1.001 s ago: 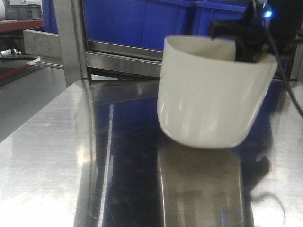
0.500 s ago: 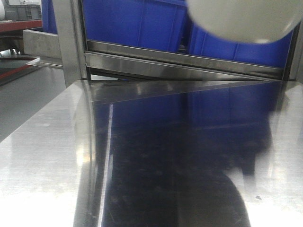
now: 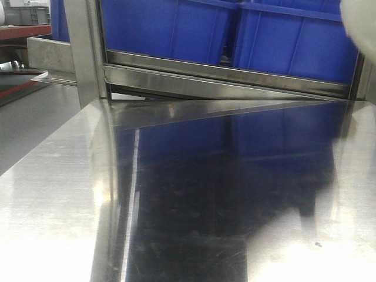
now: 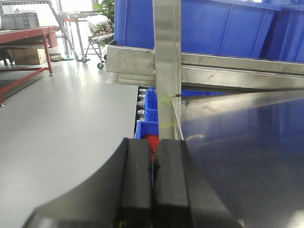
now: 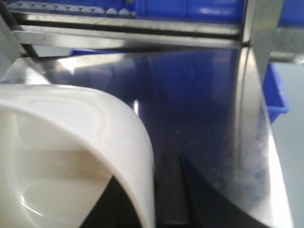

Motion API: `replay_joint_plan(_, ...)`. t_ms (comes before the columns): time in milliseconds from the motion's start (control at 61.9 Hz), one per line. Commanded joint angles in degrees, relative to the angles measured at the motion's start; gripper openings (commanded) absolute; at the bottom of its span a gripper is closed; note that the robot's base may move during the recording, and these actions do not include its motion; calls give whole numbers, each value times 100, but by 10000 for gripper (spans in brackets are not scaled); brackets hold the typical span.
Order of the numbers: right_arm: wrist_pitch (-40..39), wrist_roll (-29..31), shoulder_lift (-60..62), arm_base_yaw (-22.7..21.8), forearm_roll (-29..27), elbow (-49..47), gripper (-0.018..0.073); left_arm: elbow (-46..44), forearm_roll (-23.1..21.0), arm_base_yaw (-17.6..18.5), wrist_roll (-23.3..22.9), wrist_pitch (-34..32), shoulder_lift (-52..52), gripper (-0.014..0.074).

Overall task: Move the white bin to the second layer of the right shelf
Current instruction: 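Lift the white bin off the table with the right gripper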

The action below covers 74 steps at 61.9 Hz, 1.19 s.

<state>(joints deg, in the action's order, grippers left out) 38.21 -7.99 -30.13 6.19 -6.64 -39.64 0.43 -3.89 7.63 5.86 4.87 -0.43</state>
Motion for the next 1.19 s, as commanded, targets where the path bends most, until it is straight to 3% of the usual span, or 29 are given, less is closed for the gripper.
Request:
replay_joint_plan(0,-626,51,147,-36,-362,-1,49,211,-35,16,-15,-487,-80,85)
replay_joint_plan(1178,-604,51,166,-36,-389,5,49,211,-35,16,-15,-487,-80,85)
